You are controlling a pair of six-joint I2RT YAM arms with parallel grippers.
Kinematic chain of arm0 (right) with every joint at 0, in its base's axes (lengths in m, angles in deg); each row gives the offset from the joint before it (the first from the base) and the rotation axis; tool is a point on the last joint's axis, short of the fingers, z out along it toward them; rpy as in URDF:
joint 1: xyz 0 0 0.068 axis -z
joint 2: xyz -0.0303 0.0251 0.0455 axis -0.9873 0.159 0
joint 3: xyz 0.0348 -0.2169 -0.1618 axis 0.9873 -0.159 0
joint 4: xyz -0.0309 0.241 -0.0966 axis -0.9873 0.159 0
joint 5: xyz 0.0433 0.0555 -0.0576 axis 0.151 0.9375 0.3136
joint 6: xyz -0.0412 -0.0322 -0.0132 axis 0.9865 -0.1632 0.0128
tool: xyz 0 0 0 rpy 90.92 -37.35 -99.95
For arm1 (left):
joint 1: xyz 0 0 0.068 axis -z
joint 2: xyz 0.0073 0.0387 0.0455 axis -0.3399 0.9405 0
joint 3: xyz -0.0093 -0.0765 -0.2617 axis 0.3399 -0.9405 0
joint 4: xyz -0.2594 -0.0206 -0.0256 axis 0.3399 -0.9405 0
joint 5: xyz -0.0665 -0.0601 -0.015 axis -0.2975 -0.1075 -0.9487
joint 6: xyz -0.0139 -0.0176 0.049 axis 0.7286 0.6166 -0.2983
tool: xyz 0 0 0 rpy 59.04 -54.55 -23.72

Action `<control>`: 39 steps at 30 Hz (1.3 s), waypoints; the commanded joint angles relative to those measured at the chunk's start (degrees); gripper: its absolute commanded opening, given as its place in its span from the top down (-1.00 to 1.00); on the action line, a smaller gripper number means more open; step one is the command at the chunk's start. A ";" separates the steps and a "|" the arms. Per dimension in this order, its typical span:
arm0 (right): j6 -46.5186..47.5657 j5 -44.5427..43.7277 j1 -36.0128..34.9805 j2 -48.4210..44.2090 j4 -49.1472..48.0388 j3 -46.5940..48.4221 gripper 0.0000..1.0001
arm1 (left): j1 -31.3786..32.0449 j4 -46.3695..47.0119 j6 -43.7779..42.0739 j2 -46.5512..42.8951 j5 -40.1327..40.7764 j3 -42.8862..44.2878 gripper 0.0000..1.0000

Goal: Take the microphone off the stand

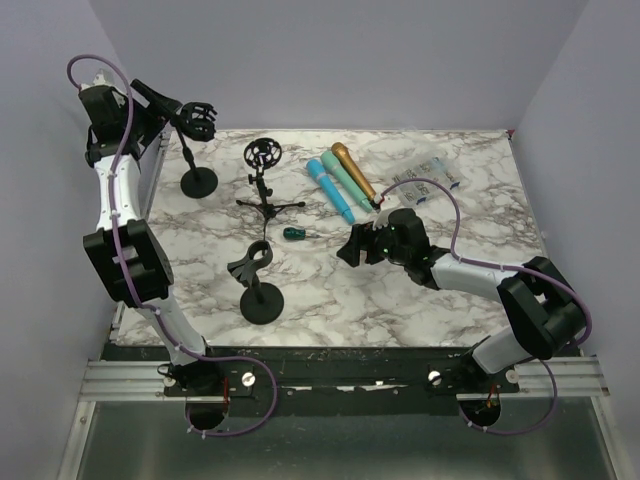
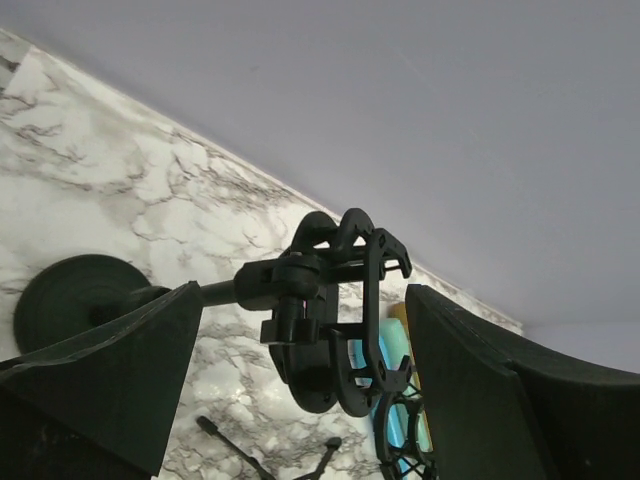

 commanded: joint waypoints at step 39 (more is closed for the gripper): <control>0.75 -0.36 -0.37 1.19 -2.07 -0.03 -0.64 | -3.42 23.25 27.49 2.45 -10.30 -14.10 -0.16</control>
